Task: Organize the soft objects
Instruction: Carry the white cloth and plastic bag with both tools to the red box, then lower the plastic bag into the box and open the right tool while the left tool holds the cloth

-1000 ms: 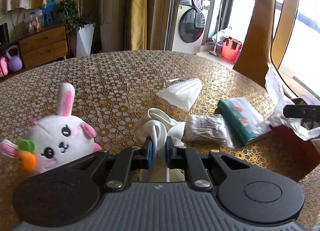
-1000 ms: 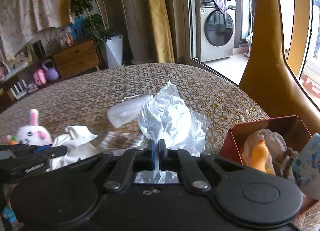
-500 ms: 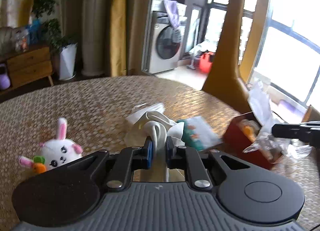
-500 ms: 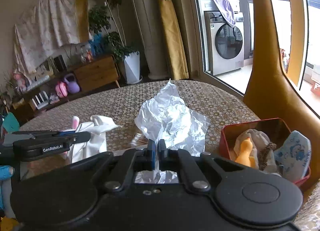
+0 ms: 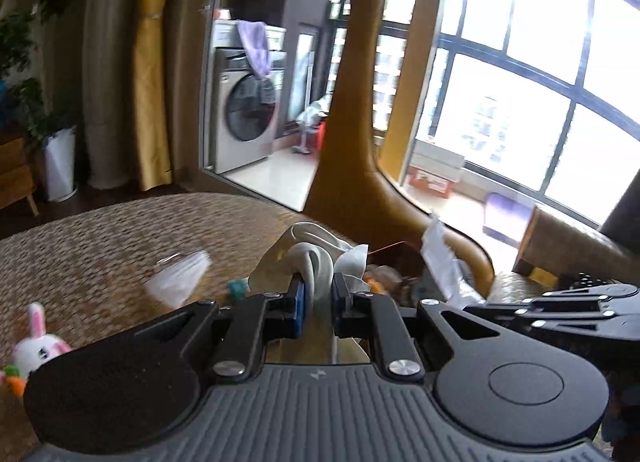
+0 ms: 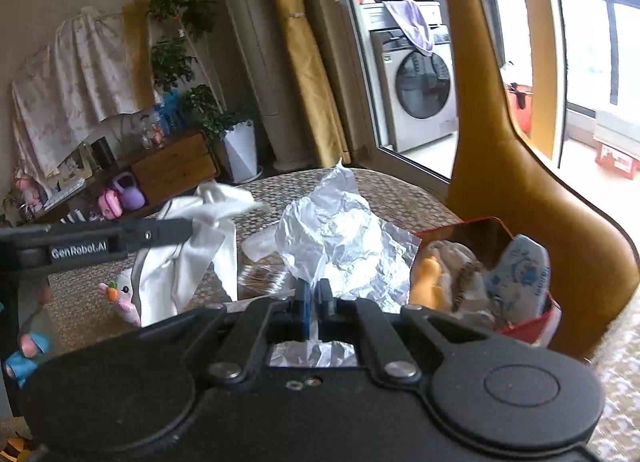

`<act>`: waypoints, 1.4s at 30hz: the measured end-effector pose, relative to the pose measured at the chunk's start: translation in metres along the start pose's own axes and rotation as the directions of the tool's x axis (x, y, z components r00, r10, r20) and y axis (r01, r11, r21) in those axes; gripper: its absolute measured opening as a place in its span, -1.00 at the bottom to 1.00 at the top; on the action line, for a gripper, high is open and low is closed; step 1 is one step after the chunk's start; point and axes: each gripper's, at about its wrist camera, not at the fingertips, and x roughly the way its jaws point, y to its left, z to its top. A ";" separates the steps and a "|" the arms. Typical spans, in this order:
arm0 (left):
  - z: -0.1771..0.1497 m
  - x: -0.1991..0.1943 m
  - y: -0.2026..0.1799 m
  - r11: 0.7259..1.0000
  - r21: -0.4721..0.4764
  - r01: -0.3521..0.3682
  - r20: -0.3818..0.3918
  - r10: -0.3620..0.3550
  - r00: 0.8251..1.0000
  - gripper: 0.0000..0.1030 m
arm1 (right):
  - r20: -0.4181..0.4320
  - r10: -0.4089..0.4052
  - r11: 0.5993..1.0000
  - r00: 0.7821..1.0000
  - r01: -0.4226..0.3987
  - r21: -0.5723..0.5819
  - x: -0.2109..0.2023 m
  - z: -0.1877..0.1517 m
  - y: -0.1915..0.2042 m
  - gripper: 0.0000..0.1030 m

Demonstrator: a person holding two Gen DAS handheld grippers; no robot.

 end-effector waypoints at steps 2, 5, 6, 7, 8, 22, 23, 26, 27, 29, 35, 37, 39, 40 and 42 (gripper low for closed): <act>0.004 0.003 -0.013 1.000 0.013 0.017 0.005 -0.017 1.000 -0.74 | -0.003 -0.010 1.000 1.000 0.010 0.004 -0.006 -0.001 -0.006 -0.95; 0.011 0.010 -0.030 0.999 0.018 0.050 0.003 -0.050 0.999 -0.74 | -0.005 -0.019 1.000 1.000 0.019 0.017 -0.014 -0.003 -0.015 -0.95; 0.013 0.013 -0.034 0.998 0.020 0.062 0.000 -0.062 0.998 -0.74 | -0.005 -0.021 1.000 1.000 0.021 0.020 -0.016 -0.004 -0.018 -0.95; 0.014 0.016 -0.038 0.997 0.023 0.075 -0.003 -0.075 0.997 -0.74 | -0.004 -0.025 0.999 1.000 0.026 0.021 -0.017 -0.004 -0.020 -0.95; 0.017 0.020 -0.044 0.996 0.026 0.089 -0.007 -0.089 0.996 -0.74 | -0.001 -0.032 0.999 0.999 0.032 0.022 -0.019 -0.005 -0.022 -0.94; 0.033 0.096 -0.084 0.975 -0.035 0.221 -0.117 -0.224 0.968 -0.74 | -0.031 -0.077 0.993 0.997 0.080 0.093 -0.010 -0.009 -0.076 -0.94; 0.034 0.103 -0.085 0.973 -0.042 0.225 -0.124 -0.228 0.966 -0.74 | -0.034 -0.078 0.992 0.996 0.081 0.095 -0.008 -0.009 -0.079 -0.94; 0.034 0.125 -0.087 0.974 -0.053 0.222 -0.149 -0.227 0.962 -0.74 | -0.044 -0.080 0.990 0.996 0.085 0.112 0.001 -0.007 -0.088 -0.93; 0.034 0.132 -0.086 0.974 -0.059 0.219 -0.158 -0.225 0.961 -0.74 | -0.048 -0.080 0.989 0.996 0.085 0.120 0.005 -0.006 -0.091 -0.93; 0.033 0.148 -0.085 0.975 -0.067 0.212 -0.179 -0.221 0.959 -0.74 | -0.060 -0.085 0.986 0.995 0.092 0.135 0.015 -0.005 -0.096 -0.93; 0.028 0.191 -0.077 0.982 -0.080 0.172 -0.218 -0.186 0.958 -0.74 | -0.095 -0.099 0.980 0.991 0.113 0.161 0.049 -0.004 -0.109 -0.93; 0.027 0.203 -0.076 0.984 -0.081 0.161 -0.228 -0.175 0.958 -0.74 | -0.106 -0.107 0.979 0.989 0.123 0.163 0.060 -0.004 -0.112 -0.93; 0.025 0.216 -0.075 0.986 -0.078 0.146 -0.244 -0.161 0.956 -0.74 | -0.119 -0.112 0.977 0.987 0.131 0.169 0.071 -0.006 -0.116 -0.93; 0.023 0.223 -0.074 0.987 -0.081 0.140 -0.250 -0.156 0.955 -0.74 | -0.124 -0.115 0.976 0.986 0.135 0.171 0.075 -0.006 -0.118 -0.93; 0.020 0.233 -0.072 0.989 -0.081 0.127 -0.263 -0.144 0.954 -0.74 | -0.136 -0.120 0.975 0.983 0.142 0.169 0.085 -0.008 -0.120 -0.93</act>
